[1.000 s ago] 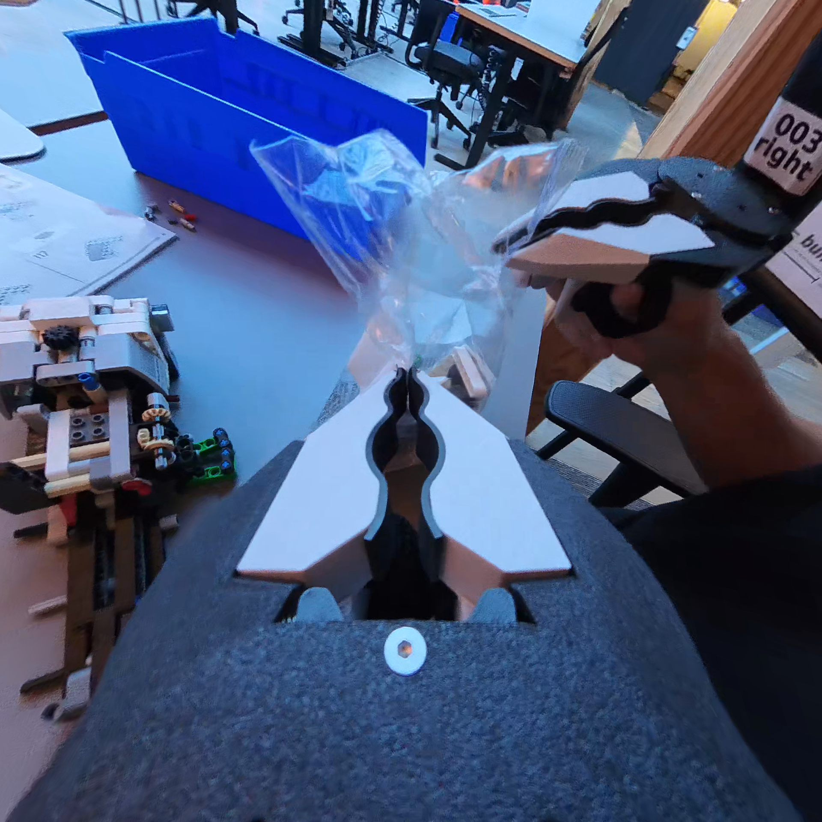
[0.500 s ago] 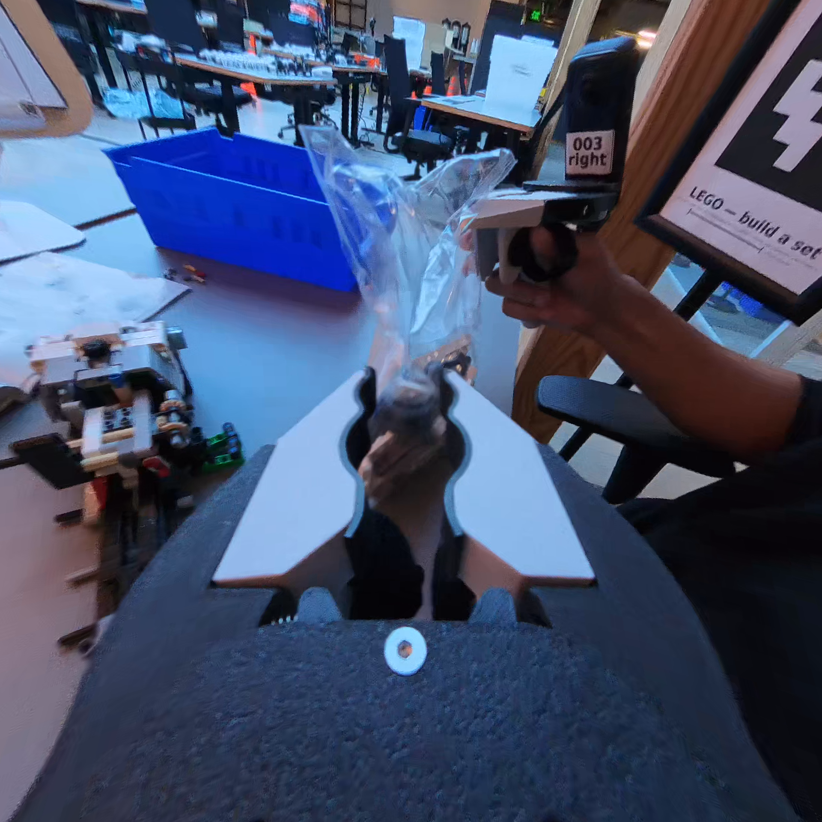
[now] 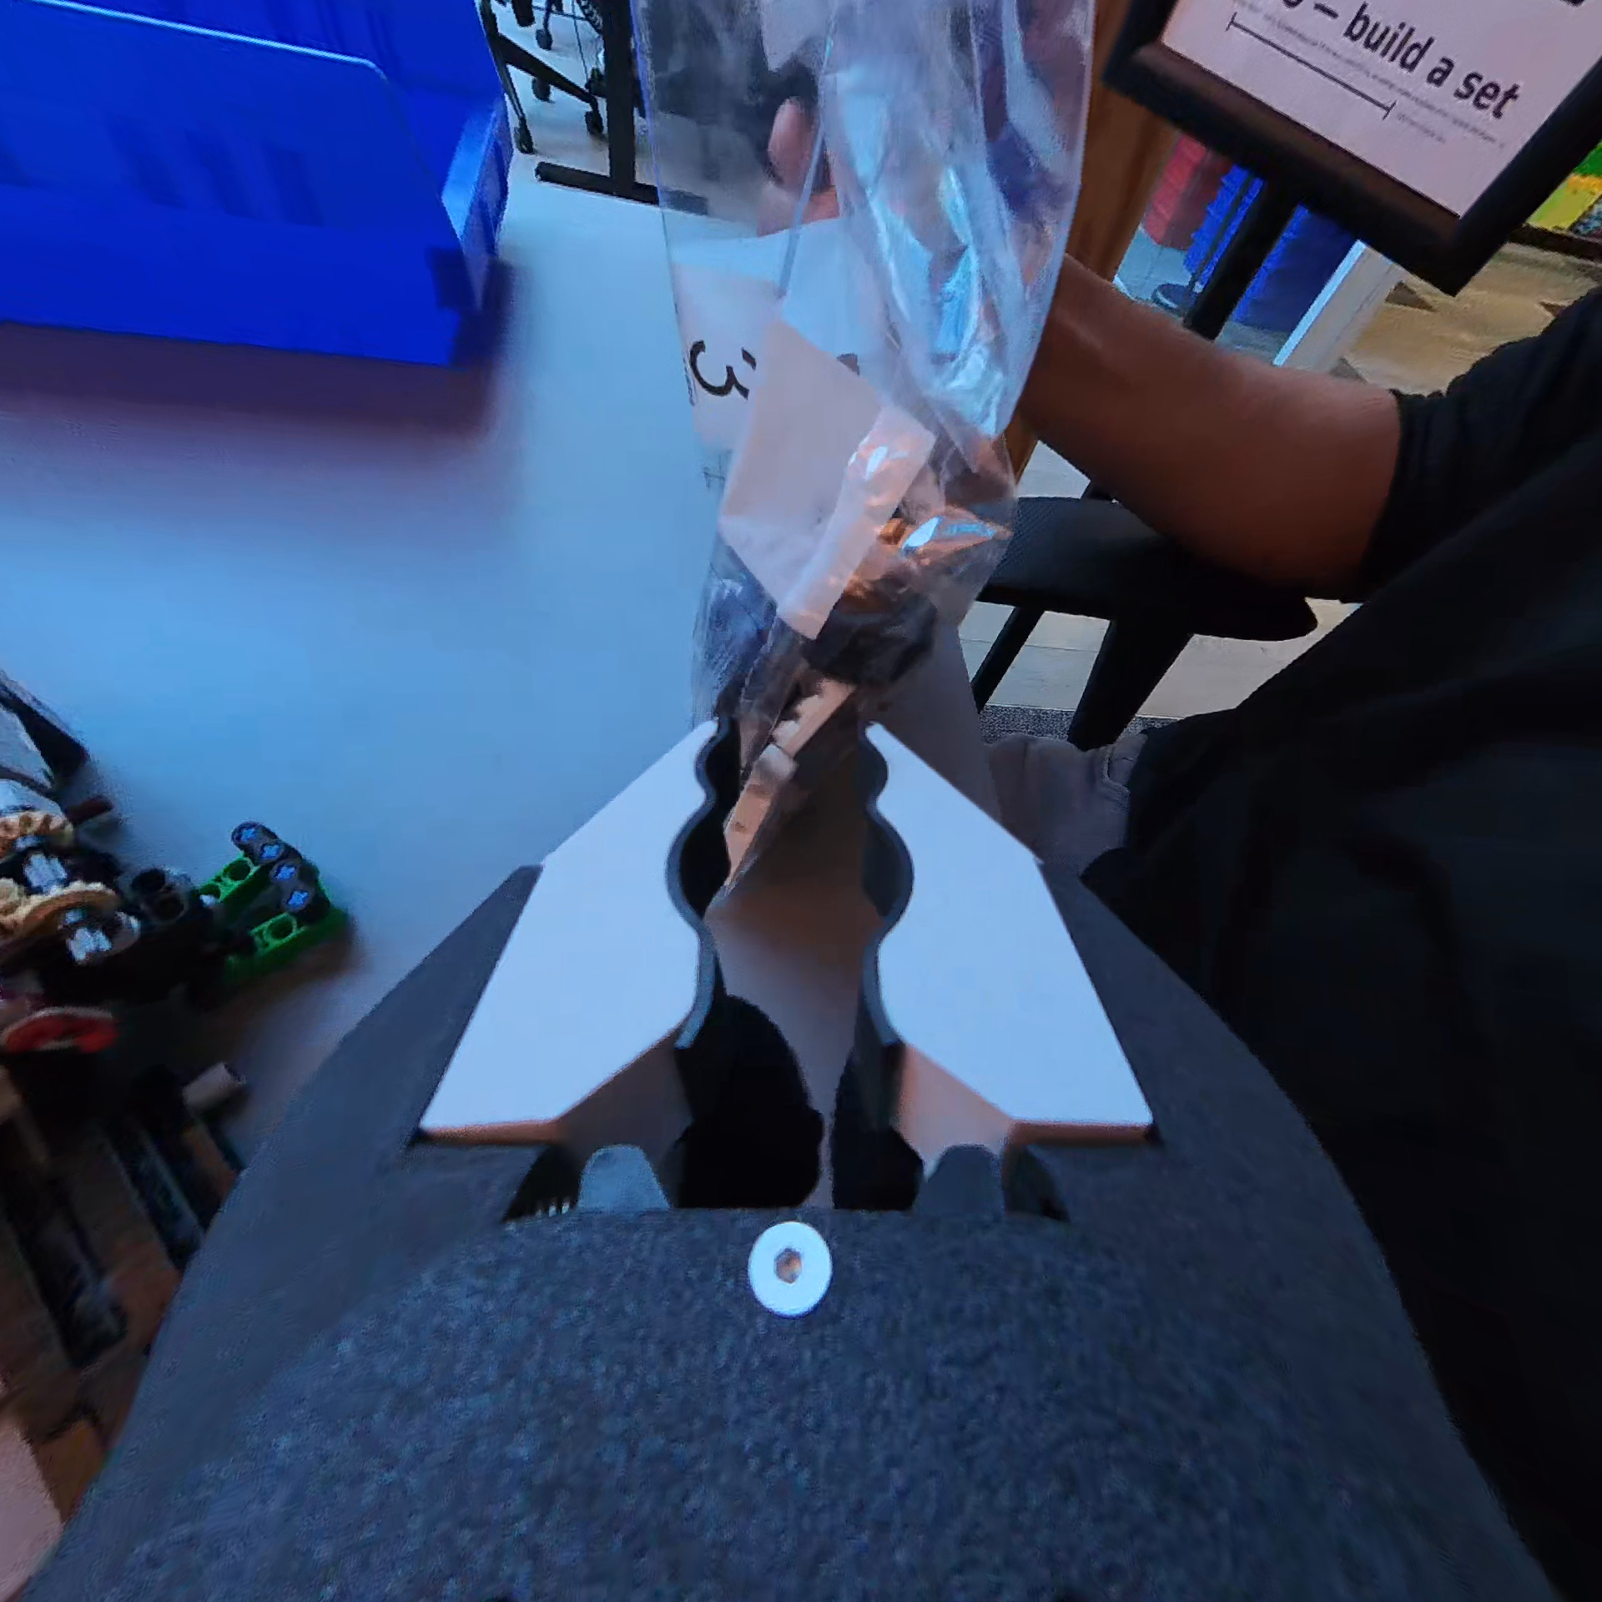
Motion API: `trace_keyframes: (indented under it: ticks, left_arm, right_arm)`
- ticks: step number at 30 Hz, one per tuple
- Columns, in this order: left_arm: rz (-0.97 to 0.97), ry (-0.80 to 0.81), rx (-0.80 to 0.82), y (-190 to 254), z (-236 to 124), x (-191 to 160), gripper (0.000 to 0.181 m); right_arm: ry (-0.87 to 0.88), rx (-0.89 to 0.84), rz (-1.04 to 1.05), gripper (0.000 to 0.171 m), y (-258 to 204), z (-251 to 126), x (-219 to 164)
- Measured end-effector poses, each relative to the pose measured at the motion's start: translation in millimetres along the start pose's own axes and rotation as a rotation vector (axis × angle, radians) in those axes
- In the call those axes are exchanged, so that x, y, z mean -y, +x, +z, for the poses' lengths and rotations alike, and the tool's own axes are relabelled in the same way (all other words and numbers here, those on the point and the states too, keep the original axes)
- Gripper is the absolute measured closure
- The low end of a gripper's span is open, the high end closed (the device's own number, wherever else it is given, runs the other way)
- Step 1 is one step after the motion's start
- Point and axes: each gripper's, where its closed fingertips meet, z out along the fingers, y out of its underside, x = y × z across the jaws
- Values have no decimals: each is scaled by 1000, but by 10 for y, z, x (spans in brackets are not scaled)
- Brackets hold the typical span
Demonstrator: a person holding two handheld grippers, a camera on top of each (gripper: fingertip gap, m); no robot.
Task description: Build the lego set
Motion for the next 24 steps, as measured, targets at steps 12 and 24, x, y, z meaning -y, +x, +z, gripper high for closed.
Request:
trace_keyframes:
  ticks: [12,24]
  left_arm:
    - [-16,16,94,35,-263,279,181]
    - [-311,-270,89,379,-589,451,181]
  right_arm:
    - [-12,-259,-65,165,299,-121,38]
    - [-507,-521,-488,129,-556,738,-538]
